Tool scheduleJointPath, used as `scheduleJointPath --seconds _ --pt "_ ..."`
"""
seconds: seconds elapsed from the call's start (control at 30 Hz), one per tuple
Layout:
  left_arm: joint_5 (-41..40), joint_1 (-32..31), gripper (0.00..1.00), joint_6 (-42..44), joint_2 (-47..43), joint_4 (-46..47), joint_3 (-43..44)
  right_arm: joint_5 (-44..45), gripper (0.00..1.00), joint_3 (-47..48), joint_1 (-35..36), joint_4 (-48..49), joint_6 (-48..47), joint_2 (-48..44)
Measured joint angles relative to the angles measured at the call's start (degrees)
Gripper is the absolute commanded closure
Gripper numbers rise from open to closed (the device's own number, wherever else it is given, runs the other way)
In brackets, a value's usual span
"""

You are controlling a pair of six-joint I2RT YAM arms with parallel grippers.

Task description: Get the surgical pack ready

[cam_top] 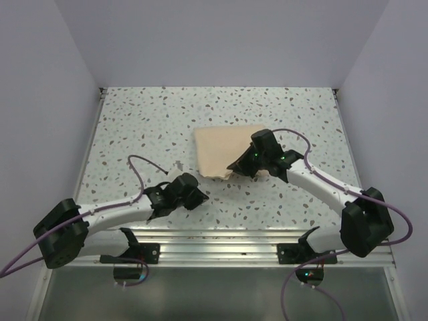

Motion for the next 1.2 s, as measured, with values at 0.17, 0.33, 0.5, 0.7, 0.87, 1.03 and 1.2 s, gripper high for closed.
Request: scheduleJointPath --seconds 0.17,0.33,0.5,0.7,0.87,1.03,1.2 --pt "0.9 6.7 1.00 7.8 -1.5 -16.4 10.3 0.1 1.00 -6.6 1.3 0.0 2.0 -2.2" --pt "1.3 14.7 0.91 22.1 -0.1 -24.9 20.5 1.2 1.00 -12.5 4.3 0.7 4.8 -2.3" --pt "1.3 15.5 0.60 40.9 9.9 -27.6 38.7 2.2 1.00 -13.5 6.8 2.8 6.6 0.0" --pt "9.2 15.5 0.53 61.1 15.6 -24.4 47.3 3.6 1.00 -15.1 7.6 6.3 7.8 2.6" --pt "16.0 15.4 0.51 74.5 22.5 -24.5 52.6 4.9 1.00 -19.3 7.6 11.6 8.6 2.4" --pt "22.8 15.3 0.50 86.5 26.8 -23.8 51.7 6.0 1.00 -23.6 8.1 16.9 9.3 1.8" --pt "27.1 13.6 0.50 95.7 33.3 -24.8 55.7 6.3 1.00 -25.3 8.6 19.7 9.5 1.9"
